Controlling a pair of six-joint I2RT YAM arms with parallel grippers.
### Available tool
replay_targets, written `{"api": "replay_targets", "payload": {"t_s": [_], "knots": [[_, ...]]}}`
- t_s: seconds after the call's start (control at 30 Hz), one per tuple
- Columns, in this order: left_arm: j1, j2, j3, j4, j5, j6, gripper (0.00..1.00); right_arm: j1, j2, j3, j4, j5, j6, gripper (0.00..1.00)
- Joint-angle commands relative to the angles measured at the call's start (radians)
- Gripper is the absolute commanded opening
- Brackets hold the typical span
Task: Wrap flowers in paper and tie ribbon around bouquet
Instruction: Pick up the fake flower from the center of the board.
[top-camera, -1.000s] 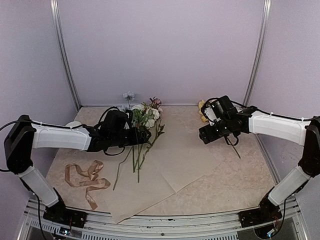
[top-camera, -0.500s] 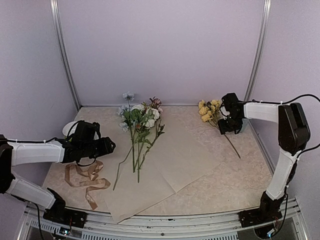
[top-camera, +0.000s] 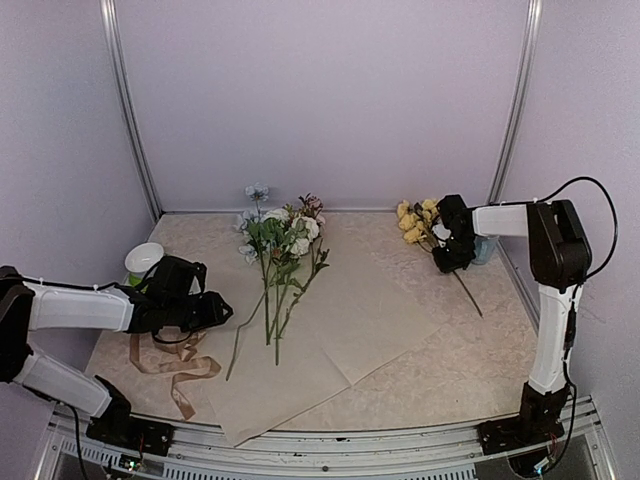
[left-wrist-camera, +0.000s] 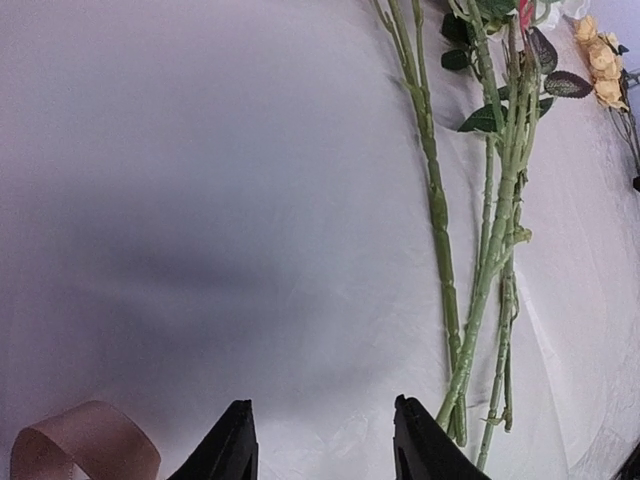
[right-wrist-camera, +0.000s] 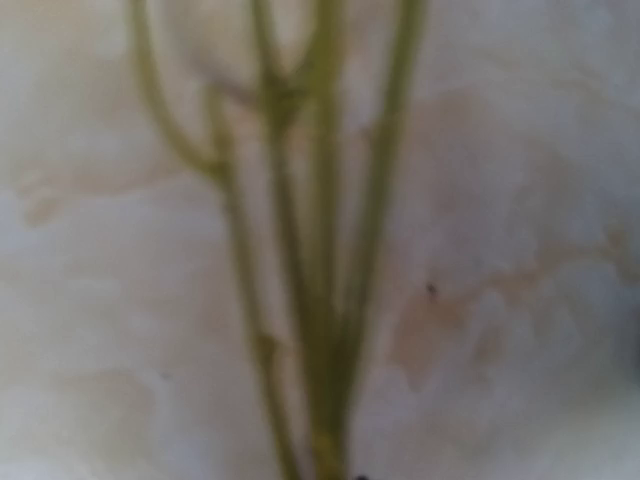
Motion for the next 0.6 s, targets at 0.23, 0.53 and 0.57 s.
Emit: {"api": "replay_targets", "payload": {"t_s": [0.23, 0.53, 0.57], "knots": [[-0.064, -0.032, 0.083, -0.014, 0.052, 0.133, 0.65, 0.012, -0.079, 0.062, -0.049, 0.036, -0.055, 0.0], [-0.059, 0.083, 0.168, -0.024, 0.099, 0.243, 0.72, 0.232, -0.461, -0.125, 0.371, -0.512, 0.329, 0.0], [-0.057, 0.106, 0.182, -0.019, 0.113, 0.256, 0.72, 0.256, -0.491, -0.216, 0.476, -0.608, 0.426, 0.0]]}}
